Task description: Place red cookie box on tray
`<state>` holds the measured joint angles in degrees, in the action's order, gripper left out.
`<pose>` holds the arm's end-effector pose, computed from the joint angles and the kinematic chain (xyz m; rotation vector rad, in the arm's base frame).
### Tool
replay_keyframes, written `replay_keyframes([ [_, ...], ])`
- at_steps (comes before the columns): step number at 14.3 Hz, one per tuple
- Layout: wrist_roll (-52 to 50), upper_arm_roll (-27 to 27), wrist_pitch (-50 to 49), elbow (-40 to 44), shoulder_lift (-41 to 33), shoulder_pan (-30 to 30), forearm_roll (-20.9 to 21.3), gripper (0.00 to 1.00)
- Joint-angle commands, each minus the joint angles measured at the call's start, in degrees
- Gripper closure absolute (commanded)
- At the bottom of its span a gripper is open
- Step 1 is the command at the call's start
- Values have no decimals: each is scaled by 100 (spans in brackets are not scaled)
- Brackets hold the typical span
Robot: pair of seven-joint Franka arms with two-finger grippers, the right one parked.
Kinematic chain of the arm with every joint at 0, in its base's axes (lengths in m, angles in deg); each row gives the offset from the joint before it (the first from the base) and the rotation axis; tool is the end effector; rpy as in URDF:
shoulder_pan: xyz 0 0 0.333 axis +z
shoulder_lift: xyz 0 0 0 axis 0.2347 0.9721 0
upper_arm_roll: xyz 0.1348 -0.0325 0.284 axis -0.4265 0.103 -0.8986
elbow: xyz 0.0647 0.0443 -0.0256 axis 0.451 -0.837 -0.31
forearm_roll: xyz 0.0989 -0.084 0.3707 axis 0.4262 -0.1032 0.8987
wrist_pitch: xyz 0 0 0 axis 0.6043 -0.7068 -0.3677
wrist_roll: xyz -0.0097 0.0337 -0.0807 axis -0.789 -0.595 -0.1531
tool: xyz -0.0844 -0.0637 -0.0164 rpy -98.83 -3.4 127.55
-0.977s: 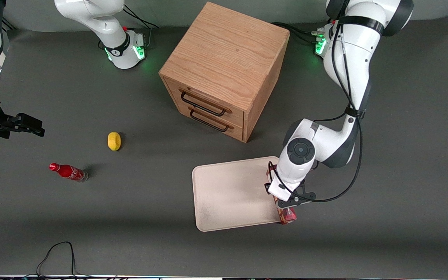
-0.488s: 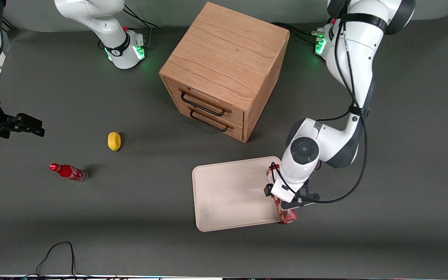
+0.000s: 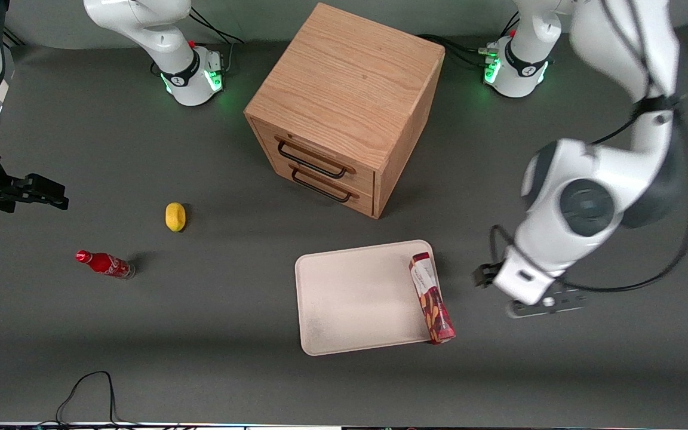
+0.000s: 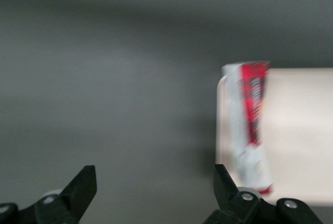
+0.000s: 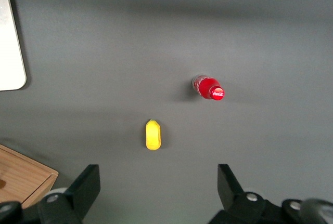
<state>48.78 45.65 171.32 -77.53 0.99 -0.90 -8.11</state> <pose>0.6770 -0.1764 0.4558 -3.0856 -0.1808 -0.0598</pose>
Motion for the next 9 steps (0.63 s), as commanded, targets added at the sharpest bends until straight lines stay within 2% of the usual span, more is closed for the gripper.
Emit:
replay_keyframes([
  [1,968,35,-695,-326,-608,540,-179,0],
  [4,1769,-122,-856,-975,-1292,999,-197,0],
  [6,1842,-692,-838,-1354,-1662,964,-380,0],
  [9,1833,-686,-820,-2022,-2339,1201,-505,0],
])
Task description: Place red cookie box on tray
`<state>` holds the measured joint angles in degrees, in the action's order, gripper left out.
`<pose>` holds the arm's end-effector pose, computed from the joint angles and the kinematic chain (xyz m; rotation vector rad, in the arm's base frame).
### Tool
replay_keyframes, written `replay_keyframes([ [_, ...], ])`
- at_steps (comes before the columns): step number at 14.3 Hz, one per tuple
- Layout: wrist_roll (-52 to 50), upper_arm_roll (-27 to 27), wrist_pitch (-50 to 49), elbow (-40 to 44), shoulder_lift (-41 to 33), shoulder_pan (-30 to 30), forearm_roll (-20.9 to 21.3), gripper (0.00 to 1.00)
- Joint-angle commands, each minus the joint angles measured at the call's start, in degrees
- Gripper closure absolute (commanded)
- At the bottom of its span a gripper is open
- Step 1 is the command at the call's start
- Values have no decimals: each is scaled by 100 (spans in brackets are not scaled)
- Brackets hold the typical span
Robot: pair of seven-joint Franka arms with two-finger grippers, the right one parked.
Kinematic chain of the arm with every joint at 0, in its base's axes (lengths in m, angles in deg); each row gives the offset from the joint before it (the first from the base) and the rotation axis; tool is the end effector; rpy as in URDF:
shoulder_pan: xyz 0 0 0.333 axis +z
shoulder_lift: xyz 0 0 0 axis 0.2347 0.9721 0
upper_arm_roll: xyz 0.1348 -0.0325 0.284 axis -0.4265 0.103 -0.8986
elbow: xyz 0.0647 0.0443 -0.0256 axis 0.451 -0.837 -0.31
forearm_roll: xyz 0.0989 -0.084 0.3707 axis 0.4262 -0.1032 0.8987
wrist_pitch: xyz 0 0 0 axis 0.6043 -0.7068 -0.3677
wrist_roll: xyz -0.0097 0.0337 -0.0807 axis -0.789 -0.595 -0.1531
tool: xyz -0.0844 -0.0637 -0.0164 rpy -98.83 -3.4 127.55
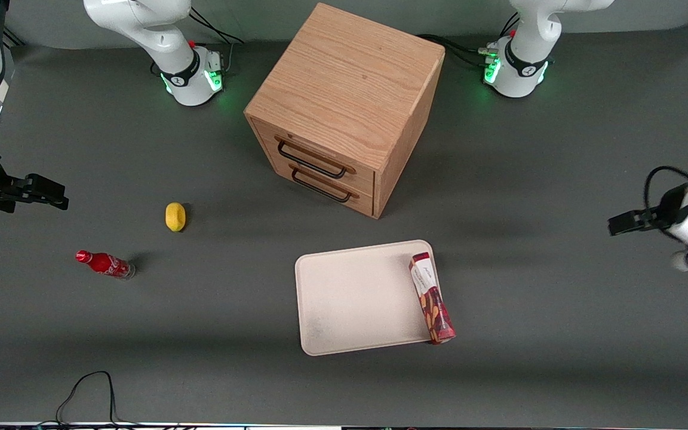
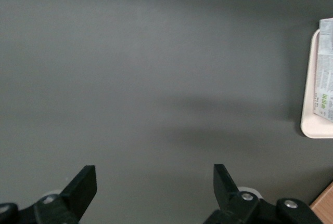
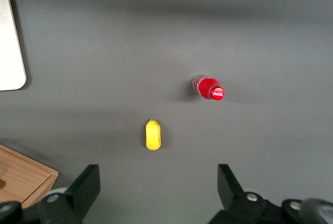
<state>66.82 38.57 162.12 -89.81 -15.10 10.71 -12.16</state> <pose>0.6123 0.0321 0.5250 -3.1123 -0.2243 0.1132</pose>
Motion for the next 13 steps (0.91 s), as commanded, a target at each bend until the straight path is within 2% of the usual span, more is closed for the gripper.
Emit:
replay_keyframes([
  [1,-101,48,-40,-838,-889,49,-116,0],
  [2,-407,188,-224,-874,-1021,127,-108,0],
  [3,-715,555,-330,-883,-1101,380,-99,0],
  [4,-779,941,-375,-926,-1223,679,-90,0],
  [5,-806,1067,-323,-1040,-1346,716,-55,0],
  [6,-788,981,-166,-1250,-1478,569,-46,0],
  [8,-806,437,-208,-1270,-1523,16,-20,0],
  [12,-805,339,-383,-1050,-1435,-310,550,0],
  [13,-823,260,-436,-980,-1427,-338,551,0],
])
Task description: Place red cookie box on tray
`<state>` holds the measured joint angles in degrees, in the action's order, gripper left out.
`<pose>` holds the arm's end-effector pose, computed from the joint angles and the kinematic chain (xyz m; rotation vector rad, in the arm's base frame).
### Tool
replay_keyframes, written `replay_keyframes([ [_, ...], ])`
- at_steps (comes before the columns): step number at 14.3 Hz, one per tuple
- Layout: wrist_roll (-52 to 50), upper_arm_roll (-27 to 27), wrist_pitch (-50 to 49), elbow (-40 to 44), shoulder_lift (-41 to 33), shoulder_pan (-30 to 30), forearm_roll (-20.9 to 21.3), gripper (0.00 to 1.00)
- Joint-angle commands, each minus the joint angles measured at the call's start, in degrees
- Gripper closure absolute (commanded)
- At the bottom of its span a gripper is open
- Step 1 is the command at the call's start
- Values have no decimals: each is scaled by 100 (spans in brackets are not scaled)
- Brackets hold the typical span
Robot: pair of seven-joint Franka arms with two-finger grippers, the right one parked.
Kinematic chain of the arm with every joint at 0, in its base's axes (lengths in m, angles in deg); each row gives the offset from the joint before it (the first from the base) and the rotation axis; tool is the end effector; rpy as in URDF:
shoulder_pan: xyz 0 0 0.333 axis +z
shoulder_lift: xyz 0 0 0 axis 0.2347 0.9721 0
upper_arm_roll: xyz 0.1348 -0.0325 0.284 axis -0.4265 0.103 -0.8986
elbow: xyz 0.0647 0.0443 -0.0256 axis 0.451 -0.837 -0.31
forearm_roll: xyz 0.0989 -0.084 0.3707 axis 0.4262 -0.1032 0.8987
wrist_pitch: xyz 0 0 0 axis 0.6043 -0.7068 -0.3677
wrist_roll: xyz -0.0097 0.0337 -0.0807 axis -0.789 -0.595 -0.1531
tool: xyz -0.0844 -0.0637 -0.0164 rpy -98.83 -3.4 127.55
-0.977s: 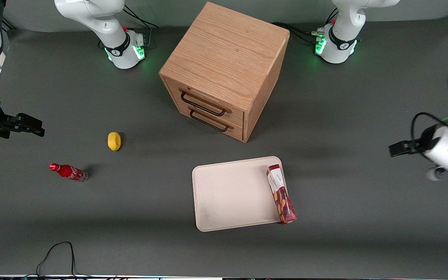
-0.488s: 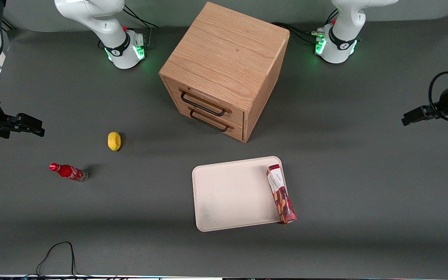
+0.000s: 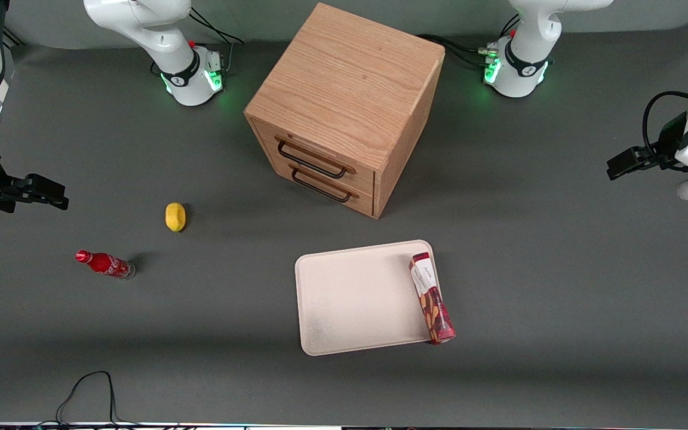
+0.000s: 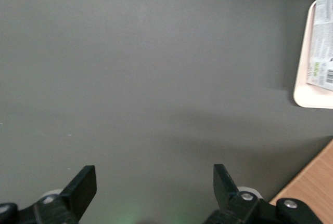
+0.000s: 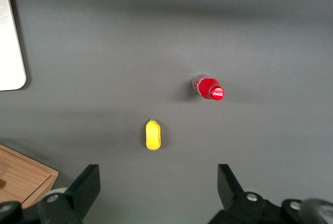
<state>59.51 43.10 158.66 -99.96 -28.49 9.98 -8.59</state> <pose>0.5396 -0.0100 0.5709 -3.0611 -0.2685 0.1079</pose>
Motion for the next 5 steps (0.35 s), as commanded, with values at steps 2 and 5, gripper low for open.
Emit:
replay_keyframes([
  [2,-92,-211,-100,88,-79,-282,176,0],
  [5,-22,-307,-230,290,0,-282,150,0],
])
